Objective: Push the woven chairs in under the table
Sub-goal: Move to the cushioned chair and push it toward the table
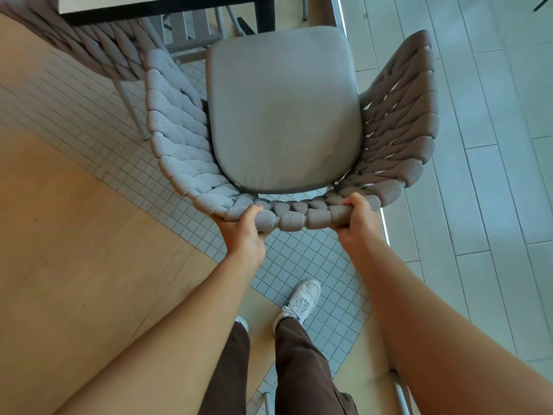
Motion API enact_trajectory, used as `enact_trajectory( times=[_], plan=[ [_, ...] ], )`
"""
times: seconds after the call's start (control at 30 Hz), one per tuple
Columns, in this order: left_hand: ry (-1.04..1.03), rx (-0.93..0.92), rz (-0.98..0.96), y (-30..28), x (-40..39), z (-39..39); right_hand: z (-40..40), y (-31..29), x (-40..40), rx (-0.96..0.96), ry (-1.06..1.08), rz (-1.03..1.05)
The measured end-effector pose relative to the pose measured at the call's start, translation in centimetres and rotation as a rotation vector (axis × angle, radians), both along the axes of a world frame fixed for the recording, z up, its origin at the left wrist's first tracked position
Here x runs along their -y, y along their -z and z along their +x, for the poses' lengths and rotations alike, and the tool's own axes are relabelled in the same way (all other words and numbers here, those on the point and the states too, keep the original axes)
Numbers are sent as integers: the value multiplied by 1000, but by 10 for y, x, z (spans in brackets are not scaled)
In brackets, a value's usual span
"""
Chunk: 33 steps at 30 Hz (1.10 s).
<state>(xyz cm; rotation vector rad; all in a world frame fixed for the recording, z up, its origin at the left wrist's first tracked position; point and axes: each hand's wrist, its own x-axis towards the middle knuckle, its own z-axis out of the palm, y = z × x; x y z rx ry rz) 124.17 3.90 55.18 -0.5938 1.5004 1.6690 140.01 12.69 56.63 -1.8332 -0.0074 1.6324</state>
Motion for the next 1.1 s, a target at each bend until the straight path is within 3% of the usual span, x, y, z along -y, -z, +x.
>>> enact_trajectory(
  times=[0.43,0.53,0.6,0.8,0.93,1.1],
  plan=[
    [53,-17,-28,3,0,10,12,-2,-5,24,-92,13],
    [176,-58,-47,4,9,6,13,-7,-1,89,-184,18],
    [383,-111,-131,0,20,-2,10,-12,7,263,-266,82],
    [1168,-364,-453,-32,52,-50,-10,-48,36,1029,-1000,481],
    [1445,-546,-575,-62,64,-96,-51,-74,42,1003,-1616,631],
    [1499,-818,-650,-97,81,-157,-117,-102,50,1045,-1959,740]
  ],
)
